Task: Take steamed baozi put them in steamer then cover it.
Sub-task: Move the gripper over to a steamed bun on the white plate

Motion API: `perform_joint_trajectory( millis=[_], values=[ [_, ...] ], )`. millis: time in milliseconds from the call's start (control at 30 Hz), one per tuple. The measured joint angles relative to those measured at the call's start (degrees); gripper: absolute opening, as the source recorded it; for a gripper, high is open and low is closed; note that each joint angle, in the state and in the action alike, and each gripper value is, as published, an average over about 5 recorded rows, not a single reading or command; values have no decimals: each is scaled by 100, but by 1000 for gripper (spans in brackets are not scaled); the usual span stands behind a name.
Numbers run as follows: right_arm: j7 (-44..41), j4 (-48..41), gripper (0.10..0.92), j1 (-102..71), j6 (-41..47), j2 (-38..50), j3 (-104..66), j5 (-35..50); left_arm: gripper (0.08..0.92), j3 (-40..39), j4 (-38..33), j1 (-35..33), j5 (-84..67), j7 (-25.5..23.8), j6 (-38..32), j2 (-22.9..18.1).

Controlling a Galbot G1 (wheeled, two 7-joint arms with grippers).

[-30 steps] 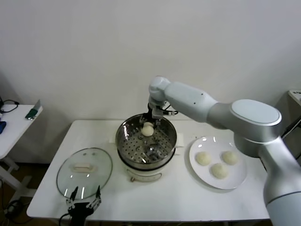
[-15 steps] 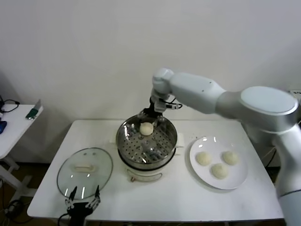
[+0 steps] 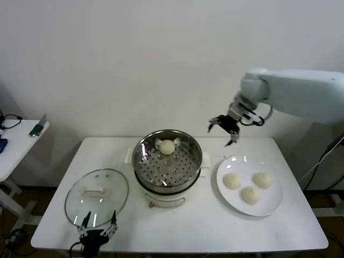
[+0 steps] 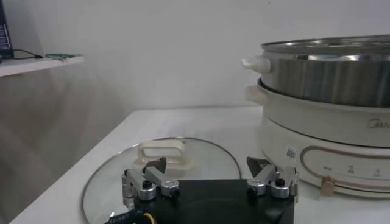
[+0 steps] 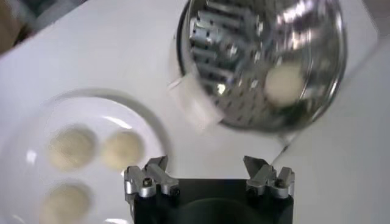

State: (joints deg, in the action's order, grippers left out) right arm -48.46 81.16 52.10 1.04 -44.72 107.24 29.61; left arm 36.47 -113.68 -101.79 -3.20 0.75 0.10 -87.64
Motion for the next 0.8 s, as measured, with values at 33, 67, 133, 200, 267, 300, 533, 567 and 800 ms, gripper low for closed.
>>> perform_joint_trajectory(
  millis=[33,67,133,200,267,300,533,567,800],
  values=[
    [43,72,823,-84,238,111,-23,34,823,-2,9,9,0,0,0,-1],
    [85,133,823,-186,464,208,-64,62,823,-4,17,17,-1,0,1,-2],
    [157,209,823,-432,850,356,-204,97,823,-6,29,29,-2,0,2,-3],
    [217,226,823,-725,1147,450,-407,111,823,-8,43,40,-2,-1,3,-1],
    [263,182,823,-1035,1364,494,-647,114,823,-11,61,51,-1,-2,4,6],
    [283,139,823,-1193,1458,500,-773,113,823,-13,69,55,-1,-3,3,12],
    [392,-326,823,-2145,1903,321,-1545,34,823,-19,100,75,1,-5,5,61],
    [404,-401,823,-2256,1941,281,-1631,16,823,-15,101,75,-1,-5,5,68],
    [425,-902,821,-2904,2122,-10,-2100,-108,823,29,131,60,-17,8,-16,111]
  ],
)
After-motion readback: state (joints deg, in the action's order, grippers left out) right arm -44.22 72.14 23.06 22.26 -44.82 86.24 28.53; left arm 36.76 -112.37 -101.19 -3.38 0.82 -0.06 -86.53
